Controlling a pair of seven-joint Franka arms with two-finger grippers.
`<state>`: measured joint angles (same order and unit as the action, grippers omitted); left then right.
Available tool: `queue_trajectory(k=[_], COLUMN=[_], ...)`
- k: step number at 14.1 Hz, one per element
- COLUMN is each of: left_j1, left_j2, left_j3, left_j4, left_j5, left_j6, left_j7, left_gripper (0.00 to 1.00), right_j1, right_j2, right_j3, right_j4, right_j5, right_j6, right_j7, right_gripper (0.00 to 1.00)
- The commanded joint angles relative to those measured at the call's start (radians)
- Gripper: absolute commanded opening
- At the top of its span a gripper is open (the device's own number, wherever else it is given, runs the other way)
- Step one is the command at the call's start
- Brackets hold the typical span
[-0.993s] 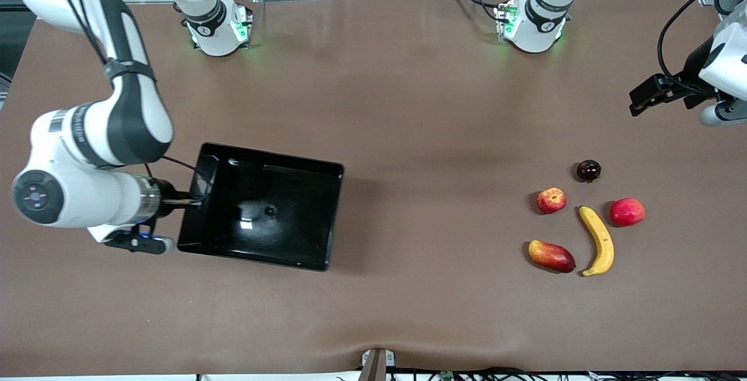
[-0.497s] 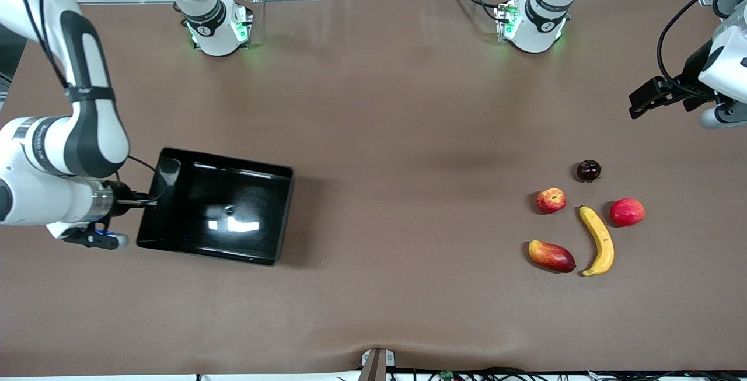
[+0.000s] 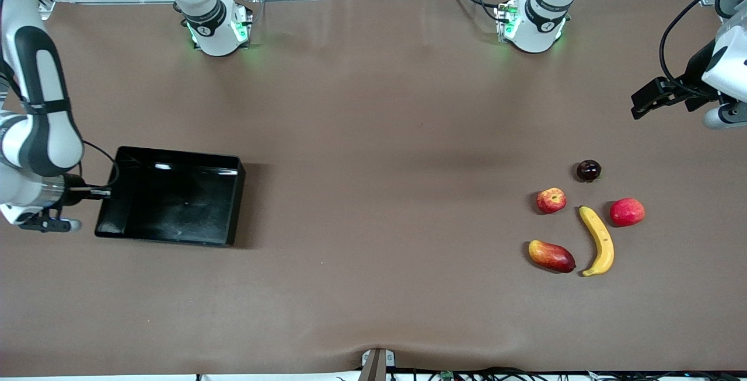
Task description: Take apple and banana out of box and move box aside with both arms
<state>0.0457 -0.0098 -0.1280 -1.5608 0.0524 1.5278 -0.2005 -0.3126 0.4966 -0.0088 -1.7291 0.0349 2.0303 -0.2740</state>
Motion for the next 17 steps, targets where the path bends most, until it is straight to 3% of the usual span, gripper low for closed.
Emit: queue_trajectory(k=[1, 5, 7, 8, 11, 17], left_j1=[-0.001, -0.003, -0.004, -0.004, -0.004, -0.007], left_j2=[-0.016, -0.013, -0.012, -0.012, -0.016, -0.013], left_j3=[0.004, 0.002, 0.002, 0.001, 0.001, -0.001], left_j4=[-0.012, -0.010, -0.010, -0.009, -0.007, -0.007], left_j5=[0.000, 0.000, 0.000, 0.000, 0.000, 0.000], left_j6=[0.005, 0.008, 0.009, 0.009, 0.008, 0.009], left_j7=[-0.008, -0.022, -0.023, -0.023, -0.025, -0.025], left_gripper=[1.00, 1.00, 1.00, 1.00, 1.00, 1.00], right_j1=[-0.058, -0.085, -0.098, -0.106, -0.103, 0.036], right_j2=[0.013, 0.039, 0.045, 0.048, 0.048, 0.049], right_j3=[0.027, 0.029, 0.029, 0.029, 0.047, 0.046], right_j4=[-0.012, -0.049, -0.049, -0.046, 0.009, 0.290], right_j5=[-0.010, 0.002, 0.003, 0.006, 0.089, 0.028], right_j6=[0.033, 0.064, 0.061, 0.056, 0.051, -0.165], right_j7=[-0.057, -0.090, -0.087, -0.085, -0.132, -0.232], right_gripper=[0.00, 0.00, 0.47, 0.99, 1.00, 1.00])
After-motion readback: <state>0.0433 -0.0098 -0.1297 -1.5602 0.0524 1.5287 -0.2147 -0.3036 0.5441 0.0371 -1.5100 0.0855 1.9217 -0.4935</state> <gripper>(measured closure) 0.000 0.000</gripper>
